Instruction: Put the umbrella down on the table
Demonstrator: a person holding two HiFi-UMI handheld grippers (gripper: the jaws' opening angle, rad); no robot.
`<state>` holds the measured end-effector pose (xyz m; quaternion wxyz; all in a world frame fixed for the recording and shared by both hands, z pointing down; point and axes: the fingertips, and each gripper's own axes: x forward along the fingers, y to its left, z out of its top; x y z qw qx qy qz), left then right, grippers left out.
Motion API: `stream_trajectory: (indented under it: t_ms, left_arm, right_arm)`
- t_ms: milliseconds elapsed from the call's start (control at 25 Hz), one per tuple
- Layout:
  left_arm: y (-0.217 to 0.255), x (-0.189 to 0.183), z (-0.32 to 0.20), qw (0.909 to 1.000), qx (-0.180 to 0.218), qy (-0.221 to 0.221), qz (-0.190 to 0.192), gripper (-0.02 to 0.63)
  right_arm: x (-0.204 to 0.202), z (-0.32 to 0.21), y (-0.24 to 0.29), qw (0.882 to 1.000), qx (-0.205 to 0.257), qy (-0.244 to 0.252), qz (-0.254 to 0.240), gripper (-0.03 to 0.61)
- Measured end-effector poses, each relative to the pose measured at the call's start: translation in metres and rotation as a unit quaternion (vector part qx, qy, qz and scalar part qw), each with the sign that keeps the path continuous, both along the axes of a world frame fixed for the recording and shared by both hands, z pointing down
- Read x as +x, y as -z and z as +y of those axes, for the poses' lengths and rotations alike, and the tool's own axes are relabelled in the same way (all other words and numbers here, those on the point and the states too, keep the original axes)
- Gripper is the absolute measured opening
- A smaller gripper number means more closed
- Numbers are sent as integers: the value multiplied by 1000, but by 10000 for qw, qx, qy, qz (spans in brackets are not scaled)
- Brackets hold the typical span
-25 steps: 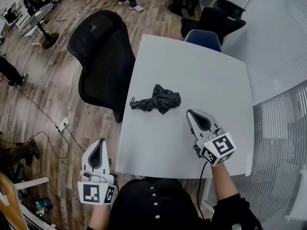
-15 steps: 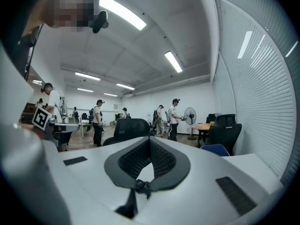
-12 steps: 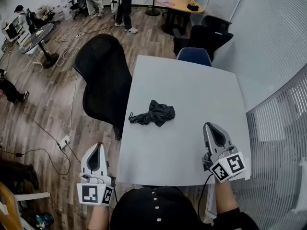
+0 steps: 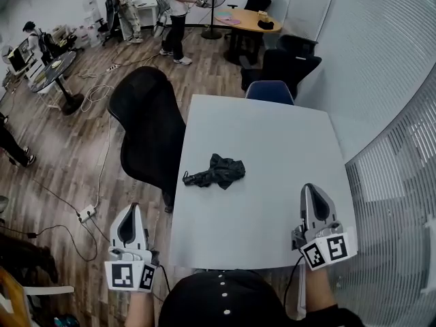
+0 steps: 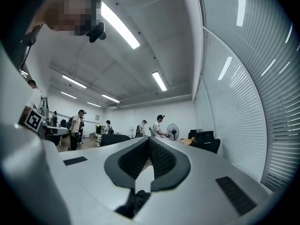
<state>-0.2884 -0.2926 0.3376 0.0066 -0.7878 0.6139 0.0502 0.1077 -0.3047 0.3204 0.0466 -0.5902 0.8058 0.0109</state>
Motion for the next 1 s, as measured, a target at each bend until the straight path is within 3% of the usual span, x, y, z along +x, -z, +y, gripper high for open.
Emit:
stream_trajectory:
  t_ms: [240, 480, 680, 1000]
  left_arm:
    - [3, -6, 5, 10000, 32, 72, 17, 11]
    - [-20, -13, 6, 9996, -201, 200, 42, 11]
    - [-24, -7, 5, 9996, -236, 134, 46, 11]
    - [-25, -4, 5, 9996, -259, 109, -5, 11]
  right_arm:
    - [15, 13, -6, 9993, 66, -352, 72, 28]
    - [27, 22, -39, 9976, -105, -677, 122, 28]
    - [30, 18, -53, 9966, -280, -766, 137, 28]
    - [21, 14, -44, 9978, -156, -617, 206, 28]
